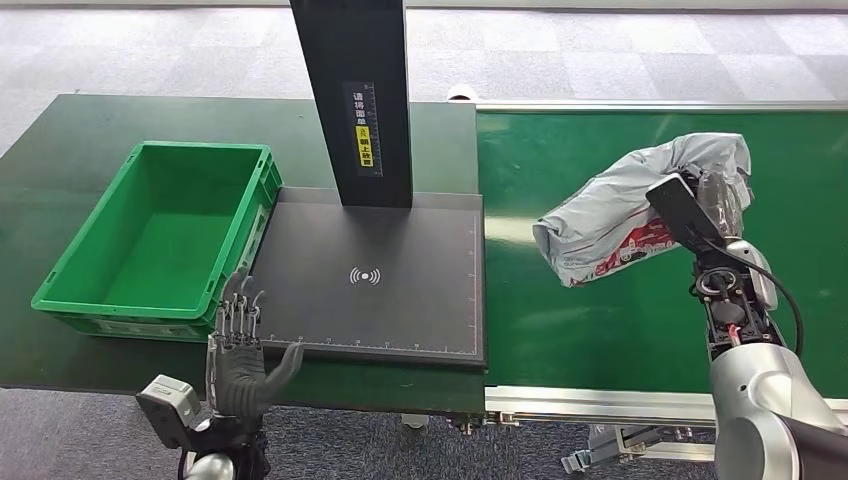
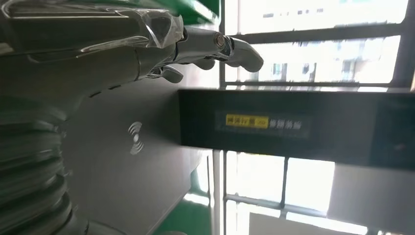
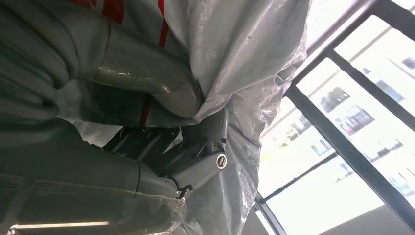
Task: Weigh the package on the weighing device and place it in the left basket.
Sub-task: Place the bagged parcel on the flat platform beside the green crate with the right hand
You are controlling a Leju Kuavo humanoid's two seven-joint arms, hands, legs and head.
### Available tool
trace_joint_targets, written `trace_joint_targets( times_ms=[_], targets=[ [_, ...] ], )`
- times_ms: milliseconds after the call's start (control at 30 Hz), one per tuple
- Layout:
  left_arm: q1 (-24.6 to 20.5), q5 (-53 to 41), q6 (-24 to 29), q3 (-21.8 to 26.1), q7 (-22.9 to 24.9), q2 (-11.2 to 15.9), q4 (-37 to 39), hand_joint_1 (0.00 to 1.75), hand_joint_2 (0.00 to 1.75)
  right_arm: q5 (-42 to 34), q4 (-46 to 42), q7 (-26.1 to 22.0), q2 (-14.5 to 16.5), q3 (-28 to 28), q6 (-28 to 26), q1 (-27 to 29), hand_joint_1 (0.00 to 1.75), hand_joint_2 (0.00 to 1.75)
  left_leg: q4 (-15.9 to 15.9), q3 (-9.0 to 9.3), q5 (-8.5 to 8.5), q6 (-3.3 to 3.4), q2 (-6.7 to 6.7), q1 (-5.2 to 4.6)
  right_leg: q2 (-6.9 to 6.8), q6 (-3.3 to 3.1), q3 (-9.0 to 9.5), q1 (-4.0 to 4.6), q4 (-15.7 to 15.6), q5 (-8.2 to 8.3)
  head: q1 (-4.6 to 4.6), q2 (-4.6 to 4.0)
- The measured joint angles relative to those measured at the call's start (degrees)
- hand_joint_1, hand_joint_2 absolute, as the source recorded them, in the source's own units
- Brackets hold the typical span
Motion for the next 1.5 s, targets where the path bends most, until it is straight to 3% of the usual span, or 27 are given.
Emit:
trace_joint_targets(
  times_ms=[100,300,400,600,800,1100,1500],
  targets=[
    [-0.03,1.78,5.03,0.48,-1.78,-0.31,-1.74,0.00,1.75,-9.12,-3.75,-2.66,1.03,-0.03,3.26,1.01,1.75,1.75,0.00,0.00,0.00,0.00,0.00,-0.01,0.01,0.00,-0.01,0.00,0.00,0.00,-0.01,-0.01],
    [-0.74,3.05,6.64,0.73,-2.19,-0.57,-2.87,0.00,1.75,-37.08,-9.06,0.40,2.69,0.09,27.79,3.28,1.75,1.75,0.00,0.02,0.00,0.00,0.00,0.00,0.01,0.00,-0.01,0.01,0.00,0.00,-0.02,-0.01],
    [-1.25,2.93,6.99,0.60,-2.20,-0.91,-2.45,0.00,1.75,-46.39,-9.32,3.42,3.74,1.02,32.55,3.90,1.75,1.75,-0.01,0.02,0.00,0.00,0.03,0.00,0.04,0.00,-0.01,0.01,0.00,0.00,0.00,-0.01],
    [-2.92,3.05,7.12,-0.14,-2.13,-1.75,-0.41,0.00,1.75,-48.71,-9.30,2.09,7.45,6.49,29.33,4.81,1.75,1.75,-0.01,0.04,0.00,0.00,0.06,0.01,0.07,0.00,-0.02,0.01,0.00,0.00,-0.01,-0.01],
    [-5.06,3.64,6.26,-1.50,-1.82,-2.02,1.70,0.00,1.75,-45.88,-8.42,0.99,12.55,12.90,22.14,4.98,1.75,1.75,-0.01,0.04,0.00,-0.01,0.08,0.01,0.09,-0.01,-0.04,0.03,0.01,0.00,-0.01,-0.01],
    [-7.73,3.86,5.51,-3.50,-1.10,-2.51,4.08,0.00,1.75,-43.31,-4.11,6.70,18.97,19.53,19.75,4.31,1.75,1.75,-0.01,0.03,0.01,-0.01,0.08,0.01,0.08,-0.01,-0.05,0.03,0.02,0.00,0.01,0.00],
    [-8.50,3.87,5.39,-3.98,-1.09,-2.54,5.54,0.00,1.75,-43.26,-1.71,6.80,20.70,21.70,19.65,4.03,1.75,1.75,0.00,0.01,0.01,-0.01,0.06,0.01,0.08,-0.01,-0.06,0.02,0.02,0.00,0.01,0.00]
  ],
)
